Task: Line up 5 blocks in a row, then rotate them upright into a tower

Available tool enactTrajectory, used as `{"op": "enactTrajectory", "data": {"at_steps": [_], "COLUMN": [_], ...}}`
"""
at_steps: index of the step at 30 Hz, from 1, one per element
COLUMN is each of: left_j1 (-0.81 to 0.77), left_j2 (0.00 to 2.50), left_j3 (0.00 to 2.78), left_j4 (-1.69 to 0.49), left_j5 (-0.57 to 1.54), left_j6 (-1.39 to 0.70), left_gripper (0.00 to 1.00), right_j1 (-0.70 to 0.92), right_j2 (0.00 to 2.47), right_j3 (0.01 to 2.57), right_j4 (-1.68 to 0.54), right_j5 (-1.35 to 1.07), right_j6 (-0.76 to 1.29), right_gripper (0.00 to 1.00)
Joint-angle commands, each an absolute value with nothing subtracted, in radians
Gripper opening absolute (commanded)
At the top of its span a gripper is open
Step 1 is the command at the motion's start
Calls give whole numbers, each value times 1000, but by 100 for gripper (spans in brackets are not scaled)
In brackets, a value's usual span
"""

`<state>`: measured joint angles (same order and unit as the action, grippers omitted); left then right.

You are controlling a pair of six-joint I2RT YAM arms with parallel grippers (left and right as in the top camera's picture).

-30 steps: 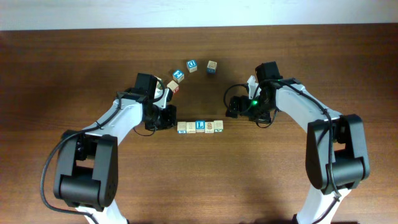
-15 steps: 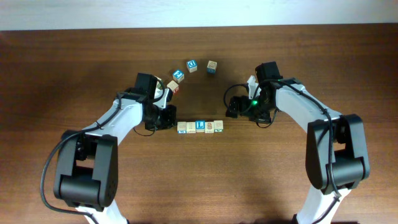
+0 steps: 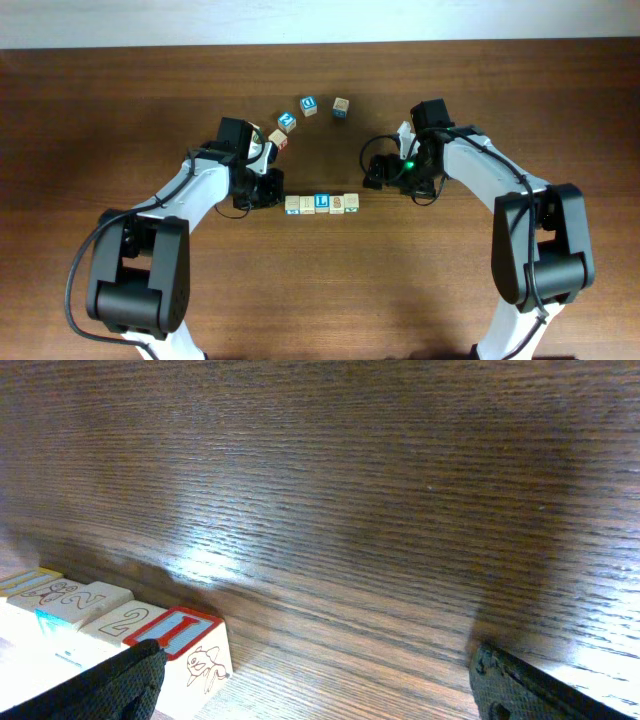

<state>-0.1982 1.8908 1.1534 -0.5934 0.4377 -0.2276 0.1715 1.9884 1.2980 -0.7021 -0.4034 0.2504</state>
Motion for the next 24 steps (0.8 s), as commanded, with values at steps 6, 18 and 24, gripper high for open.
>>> {"op": "enactTrajectory", "data": {"at_steps": [6,18,24], "left_j1": [-195,-115,-129], "left_j2": [1899,1842,1842], "left_j3": [1153,1173,1173], "left_j4": [-597,-693,-689], "left_j5": [449,449,449], "left_j6": [-133,-6,6], "left_gripper": [0,0,0], "right_j1": [162,126,141], "right_j2": [2038,1935,1937], "right_j3": [1262,1161,1095], "right_j4": [-698,-616,-458], "right_j5": [-305,-700,-756], "right_j6": [235,89,90], "right_gripper": [98,5,4]}}
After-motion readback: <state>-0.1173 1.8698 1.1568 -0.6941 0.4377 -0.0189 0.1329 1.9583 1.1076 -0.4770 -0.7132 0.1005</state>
